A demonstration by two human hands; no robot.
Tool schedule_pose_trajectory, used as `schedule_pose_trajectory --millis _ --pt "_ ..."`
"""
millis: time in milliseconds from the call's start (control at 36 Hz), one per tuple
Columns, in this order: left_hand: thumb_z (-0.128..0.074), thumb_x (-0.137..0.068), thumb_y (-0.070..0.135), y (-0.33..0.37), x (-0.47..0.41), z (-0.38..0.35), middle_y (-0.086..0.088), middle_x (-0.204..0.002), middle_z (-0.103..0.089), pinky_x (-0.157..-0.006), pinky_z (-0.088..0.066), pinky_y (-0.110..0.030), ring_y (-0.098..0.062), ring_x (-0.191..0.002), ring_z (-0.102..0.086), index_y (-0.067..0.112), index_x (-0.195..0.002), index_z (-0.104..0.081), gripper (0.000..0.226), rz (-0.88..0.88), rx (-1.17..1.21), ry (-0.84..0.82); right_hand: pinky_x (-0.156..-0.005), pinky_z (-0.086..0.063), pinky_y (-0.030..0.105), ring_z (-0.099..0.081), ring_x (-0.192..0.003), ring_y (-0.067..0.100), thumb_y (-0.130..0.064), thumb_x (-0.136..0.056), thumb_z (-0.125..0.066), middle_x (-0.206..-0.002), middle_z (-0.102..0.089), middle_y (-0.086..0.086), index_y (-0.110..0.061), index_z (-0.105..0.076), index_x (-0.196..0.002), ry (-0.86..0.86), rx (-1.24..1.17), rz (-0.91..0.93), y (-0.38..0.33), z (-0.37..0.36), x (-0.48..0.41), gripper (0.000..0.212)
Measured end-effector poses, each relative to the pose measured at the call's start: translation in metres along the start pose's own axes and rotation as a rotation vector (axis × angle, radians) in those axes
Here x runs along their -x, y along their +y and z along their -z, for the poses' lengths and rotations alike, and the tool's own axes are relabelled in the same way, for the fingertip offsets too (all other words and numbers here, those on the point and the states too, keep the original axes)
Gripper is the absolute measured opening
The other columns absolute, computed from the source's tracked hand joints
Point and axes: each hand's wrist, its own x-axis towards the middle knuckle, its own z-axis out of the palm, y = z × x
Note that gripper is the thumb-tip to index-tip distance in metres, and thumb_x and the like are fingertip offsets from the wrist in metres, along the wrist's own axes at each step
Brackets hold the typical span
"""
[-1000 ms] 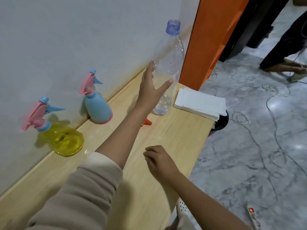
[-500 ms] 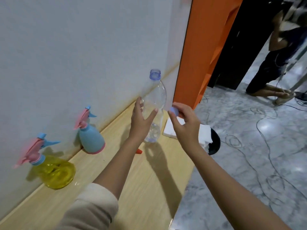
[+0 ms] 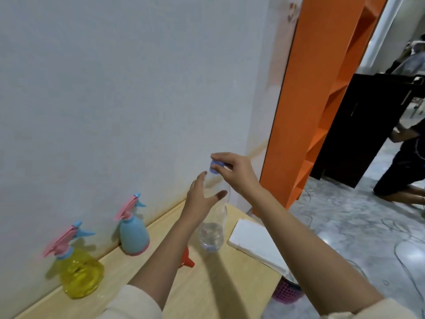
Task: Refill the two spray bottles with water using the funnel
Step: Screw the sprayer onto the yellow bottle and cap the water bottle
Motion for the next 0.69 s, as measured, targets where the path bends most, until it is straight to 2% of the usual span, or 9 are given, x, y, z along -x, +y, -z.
schedule_pose_trajectory --millis 83,167,278,361,417,472,528,639,694 --pt "-0.072 -0.079 0.041 -0.002 -0.002 0.002 -0.001 -0.145 -0.04 -0.099 -0.038 -0.029 -0.019 -0.131 -0.041 0.025 -0.145 -0.03 0.08 0.01 0.016 0.002 -0.096 -0.045 0.017 -0.06 -0.107 0.008 -0.007 -0.083 -0.068 -0.117 -0.067 0.005 -0.005 -0.069 -0.11 -0.129 0.013 0.018 0.002 0.004 -0.009 0.027" --pt "-0.073 -0.078 0.039 -0.002 -0.001 0.002 0.0 -0.143 -0.041 -0.099 -0.038 -0.03 -0.019 -0.13 -0.041 0.026 -0.144 -0.031 0.079 0.02 0.027 -0.002 -0.094 -0.047 0.017 -0.061 -0.101 0.007 -0.006 -0.081 -0.071 -0.114 -0.069 0.004 -0.006 -0.071 -0.107 -0.163 -0.006 0.027 0.005 0.006 -0.012 0.026" --pt "-0.075 -0.078 0.035 -0.001 0.001 0.001 0.005 -0.136 -0.044 -0.096 -0.037 -0.026 -0.015 -0.128 -0.042 0.028 -0.139 -0.035 0.073 0.021 0.043 -0.001 -0.076 -0.044 0.007 -0.059 -0.082 0.003 -0.015 -0.071 -0.081 -0.097 -0.07 0.004 -0.007 -0.073 -0.097 -0.13 0.01 0.029 0.008 0.009 -0.016 0.029" --pt "-0.076 -0.076 0.037 0.0 0.002 -0.001 0.005 -0.142 -0.043 -0.1 -0.037 -0.027 -0.014 -0.131 -0.041 0.024 -0.141 -0.035 0.078 0.043 0.041 -0.01 -0.065 -0.038 0.003 -0.048 -0.072 0.0 -0.029 -0.067 -0.083 -0.085 -0.053 -0.003 -0.01 -0.067 -0.093 -0.086 0.134 0.042 0.009 0.004 -0.017 0.036" --pt "-0.076 -0.077 0.035 0.0 0.003 0.0 0.001 -0.144 -0.042 -0.105 -0.038 -0.032 -0.016 -0.132 -0.04 0.023 -0.143 -0.033 0.08 0.049 0.065 -0.009 -0.072 -0.041 0.008 -0.05 -0.079 0.002 -0.036 -0.078 -0.074 -0.091 -0.053 -0.003 -0.012 -0.062 -0.102 -0.078 0.041 -0.016 0.01 0.002 -0.014 0.036" --pt "-0.076 -0.077 0.033 -0.001 0.003 0.003 0.0 -0.142 -0.042 -0.106 -0.039 -0.035 -0.017 -0.131 -0.041 0.024 -0.143 -0.033 0.078 0.045 0.081 0.0 -0.092 -0.045 0.023 -0.055 -0.098 0.01 -0.036 -0.094 -0.053 -0.11 -0.058 0.003 -0.01 -0.056 -0.118 -0.169 -0.173 -0.121 0.011 0.003 -0.009 0.036" --pt "-0.076 -0.077 0.035 -0.002 0.003 0.005 0.0 -0.141 -0.043 -0.106 -0.04 -0.038 -0.017 -0.13 -0.042 0.026 -0.142 -0.034 0.078 0.042 0.076 -0.007 -0.104 -0.037 0.029 -0.051 -0.117 0.013 -0.034 -0.1 -0.039 -0.127 -0.055 0.002 -0.012 -0.051 -0.128 -0.292 -0.276 -0.172 0.018 0.005 -0.005 0.038" --pt "-0.077 -0.076 0.035 -0.002 0.005 0.006 0.001 -0.139 -0.043 -0.107 -0.04 -0.041 -0.015 -0.13 -0.04 0.029 -0.14 -0.035 0.077 0.049 0.1 -0.02 -0.096 -0.046 0.03 -0.059 -0.108 0.018 -0.026 -0.093 -0.056 -0.116 -0.063 0.005 -0.018 -0.056 -0.107 -0.27 -0.351 -0.168 0.028 -0.001 -0.005 0.016" --pt "-0.077 -0.075 0.034 -0.002 0.006 0.005 0.001 -0.139 -0.044 -0.107 -0.039 -0.041 -0.015 -0.13 -0.041 0.03 -0.14 -0.035 0.078 0.052 0.112 -0.012 -0.086 -0.049 0.029 -0.06 -0.097 0.019 -0.026 -0.088 -0.064 -0.108 -0.061 0.006 -0.018 -0.05 -0.099 -0.229 -0.364 -0.185 0.028 -0.003 -0.006 0.02"
